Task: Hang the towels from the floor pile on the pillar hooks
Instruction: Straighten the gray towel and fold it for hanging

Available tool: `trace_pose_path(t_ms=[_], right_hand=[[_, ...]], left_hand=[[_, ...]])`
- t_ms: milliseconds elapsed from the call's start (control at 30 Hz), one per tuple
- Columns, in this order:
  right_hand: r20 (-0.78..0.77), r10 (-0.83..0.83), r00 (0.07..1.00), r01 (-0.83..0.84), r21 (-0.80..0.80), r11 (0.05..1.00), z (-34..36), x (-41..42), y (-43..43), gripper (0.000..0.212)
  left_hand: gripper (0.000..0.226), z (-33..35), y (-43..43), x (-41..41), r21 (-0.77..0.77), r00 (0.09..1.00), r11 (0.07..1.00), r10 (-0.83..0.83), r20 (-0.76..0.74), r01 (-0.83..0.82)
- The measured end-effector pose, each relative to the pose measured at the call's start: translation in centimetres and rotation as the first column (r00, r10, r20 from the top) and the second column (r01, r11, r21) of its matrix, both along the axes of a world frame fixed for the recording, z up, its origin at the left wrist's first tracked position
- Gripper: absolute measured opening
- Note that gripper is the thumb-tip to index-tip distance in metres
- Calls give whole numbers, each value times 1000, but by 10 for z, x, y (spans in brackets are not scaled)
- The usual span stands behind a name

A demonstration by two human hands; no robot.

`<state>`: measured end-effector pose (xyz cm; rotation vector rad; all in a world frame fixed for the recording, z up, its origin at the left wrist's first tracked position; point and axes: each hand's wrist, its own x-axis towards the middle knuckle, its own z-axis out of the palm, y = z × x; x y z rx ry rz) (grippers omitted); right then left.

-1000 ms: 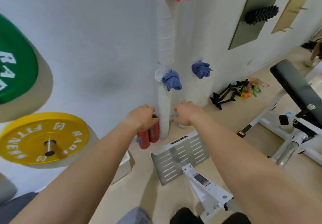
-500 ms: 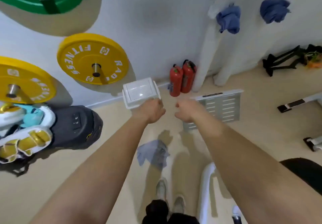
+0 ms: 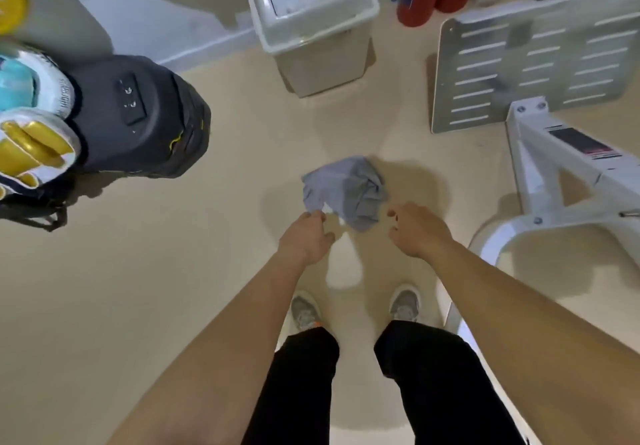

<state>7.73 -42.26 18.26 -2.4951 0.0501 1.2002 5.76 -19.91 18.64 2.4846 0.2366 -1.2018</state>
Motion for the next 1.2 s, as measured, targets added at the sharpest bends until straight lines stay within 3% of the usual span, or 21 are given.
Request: trace_pose_path(t_ms=[133,233,367,467,567,633,733,800,867,967,1033,1100,1133,1200], right_hand=[[-12,-41,999,41,21,999,-130,-1,18,36],[30,-31,999,30,47,998,-222,11,26,19],[100,-73,992,73,6,997,-336,38,32,32],[218,-97,971,121,-100,988,-404,59,34,47],[353,-194,915,244,-103,964,-452,72,31,46],[348,-232,908,262,-40,964,-472,79,26,44],[298,-134,945,158,-57,986,-476,102,27,40],[287,-144,947,160,-33,987,-468,117,35,39],[284,-194,939,192,34,981,-462,125,48,27],[209,-248,946,214,171,962,-456,128,64,24],[226,-197,954,144,229,963,-446,132,72,26],[271,-180,945,114,242,964,-437,135,75,21],[274,-200,941,132,247,960,-431,136,76,17],[266,-224,938,170,211,963,-421,134,75,22]], left_hand=[[56,-129,9,-2,-14,1000,1000,23,-13,-23],[57,-222,12,11,-20,1000,1000,8,28,-7],[56,-330,3,44,-14,991,1000,-20,130,22],[52,-396,-18,63,4,952,994,-107,287,110],[56,-445,-41,77,-32,920,991,-110,375,132],[56,-461,-50,82,-87,914,989,-74,399,118],[43,-473,-51,85,-32,869,993,-86,487,116],[35,-471,-51,90,-54,862,998,-5,506,37],[32,-463,-54,102,-146,888,984,155,433,-101],[62,-455,-48,120,-274,827,847,516,223,-455],[50,-451,-40,126,-257,871,891,432,232,-374],[28,-441,-29,128,-109,893,959,285,348,-263],[28,-432,-26,128,-66,889,962,270,369,-264],[51,-412,-17,123,138,898,952,202,390,-274]])
